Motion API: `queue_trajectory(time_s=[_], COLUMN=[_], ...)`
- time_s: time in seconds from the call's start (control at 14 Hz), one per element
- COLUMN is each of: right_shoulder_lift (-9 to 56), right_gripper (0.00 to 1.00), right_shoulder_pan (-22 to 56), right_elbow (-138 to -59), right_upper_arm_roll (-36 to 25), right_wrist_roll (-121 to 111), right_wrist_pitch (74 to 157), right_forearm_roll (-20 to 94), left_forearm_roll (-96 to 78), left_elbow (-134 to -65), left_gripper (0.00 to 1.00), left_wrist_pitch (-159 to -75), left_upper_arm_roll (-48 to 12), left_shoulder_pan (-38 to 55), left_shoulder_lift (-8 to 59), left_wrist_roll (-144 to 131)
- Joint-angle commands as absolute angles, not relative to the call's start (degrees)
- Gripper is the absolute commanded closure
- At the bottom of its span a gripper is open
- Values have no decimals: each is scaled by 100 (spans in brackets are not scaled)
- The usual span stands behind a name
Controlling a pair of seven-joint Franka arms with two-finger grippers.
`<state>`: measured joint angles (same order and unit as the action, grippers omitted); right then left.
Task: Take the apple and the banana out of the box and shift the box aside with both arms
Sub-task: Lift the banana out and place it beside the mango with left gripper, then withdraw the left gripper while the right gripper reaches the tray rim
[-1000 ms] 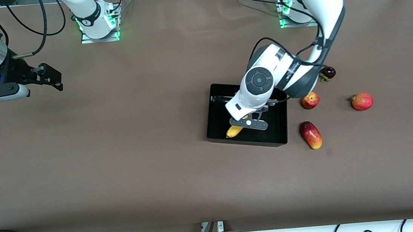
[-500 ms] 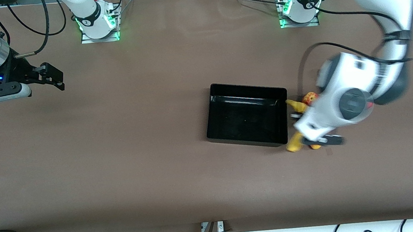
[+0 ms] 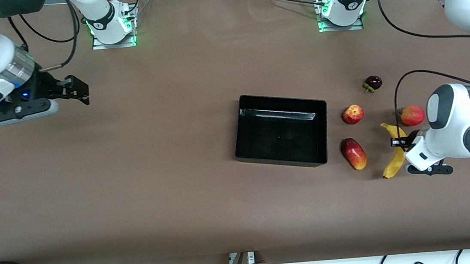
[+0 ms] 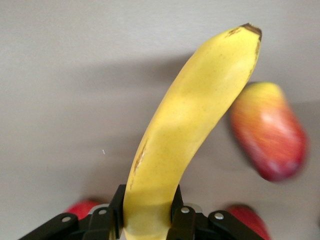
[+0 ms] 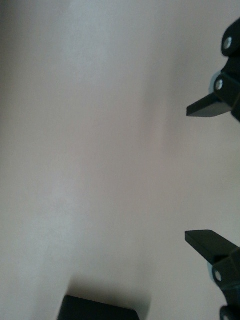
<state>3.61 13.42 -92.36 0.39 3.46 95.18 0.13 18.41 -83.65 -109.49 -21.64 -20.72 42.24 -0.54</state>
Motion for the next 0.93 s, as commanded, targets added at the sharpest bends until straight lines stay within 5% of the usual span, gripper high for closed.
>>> queue_trajectory(time_s=[0.0, 0.14, 0.21, 0.29, 0.36, 0.64, 0.86], right_shoulder_lift=[1121, 1239, 1396, 1580, 1756, 2722, 3758], right_gripper=[0, 0, 0, 0, 0, 0, 0], right_shoulder_pan=[1765, 2107, 2301, 2485, 2801, 3655, 4138], right_elbow=[-9070, -9079, -9070, -9053, -9035, -8896, -8028], right_upper_arm_roll=[44, 53, 53, 53, 53, 53, 53], right_wrist_roll=[281, 290, 377, 404, 657, 2518, 3635], right_wrist_pitch=[9405, 9527, 9667, 9894, 10149, 11519, 12057], right_forearm_roll=[26, 0, 35, 79, 96, 140, 141], left_forearm_roll=[2004, 2004, 2004, 2013, 2004, 1995, 1978], left_elbow=[-8937, -8982, -8974, -8974, -8974, -8860, -8851], left_gripper=[100, 78, 52, 15, 0, 0, 0], left_wrist_pitch=[-11600, -11637, -11637, -11637, -11619, -11558, -11549], left_upper_arm_roll=[-2259, -2189, -2145, -2145, -2145, -2232, -2372], left_shoulder_pan=[-2285, -2285, -2276, -2276, -2285, -2242, -2215], left_shoulder_lift=[4254, 4367, 4394, 4395, 4377, 3930, 3298], left_wrist_roll=[105, 105, 105, 105, 105, 79, 184])
